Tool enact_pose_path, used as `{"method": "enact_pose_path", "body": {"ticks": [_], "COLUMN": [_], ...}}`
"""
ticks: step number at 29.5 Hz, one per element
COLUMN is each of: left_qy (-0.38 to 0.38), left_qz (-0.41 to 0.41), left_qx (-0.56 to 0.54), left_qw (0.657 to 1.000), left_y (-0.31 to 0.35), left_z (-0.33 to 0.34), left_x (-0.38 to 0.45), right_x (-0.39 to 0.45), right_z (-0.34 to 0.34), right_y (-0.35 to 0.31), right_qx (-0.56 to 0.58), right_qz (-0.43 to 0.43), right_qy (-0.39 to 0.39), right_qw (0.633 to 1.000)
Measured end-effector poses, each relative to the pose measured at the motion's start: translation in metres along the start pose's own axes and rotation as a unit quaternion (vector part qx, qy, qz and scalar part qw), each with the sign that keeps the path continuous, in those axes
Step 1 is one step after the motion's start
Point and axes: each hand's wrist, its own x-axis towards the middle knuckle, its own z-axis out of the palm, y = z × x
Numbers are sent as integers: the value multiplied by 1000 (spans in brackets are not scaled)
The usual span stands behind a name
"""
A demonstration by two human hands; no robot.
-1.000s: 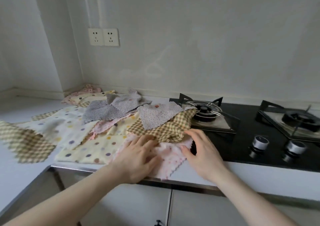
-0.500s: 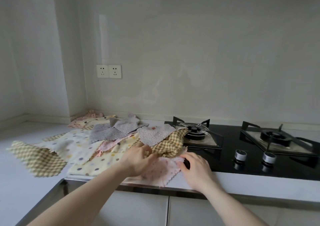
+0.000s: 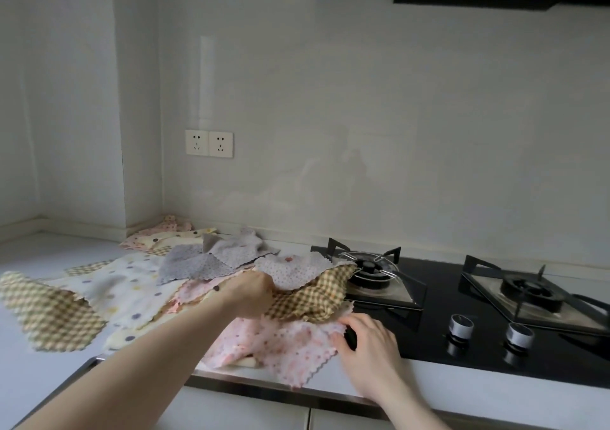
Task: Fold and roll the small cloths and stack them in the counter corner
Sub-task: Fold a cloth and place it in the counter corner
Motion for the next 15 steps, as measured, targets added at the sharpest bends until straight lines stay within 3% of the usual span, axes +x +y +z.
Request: {"method": "enact_pose_path", "body": {"ticks": [7,15], "left_qy": [172,260], "left_qz": [42,108], "left_qx": [-40,-76], "left_qw": [983,957], "left_y": [16,65], "left_z": [-64,-159], "left_x": [7,-16], "right_x": [-3,-13], "right_z": [-4,-35], "right_y": [-3,-19], "right_qx": [29,144], "right_qz": [-2,10], "right_qy": [7,62], "right_qw": [1000,988]}}
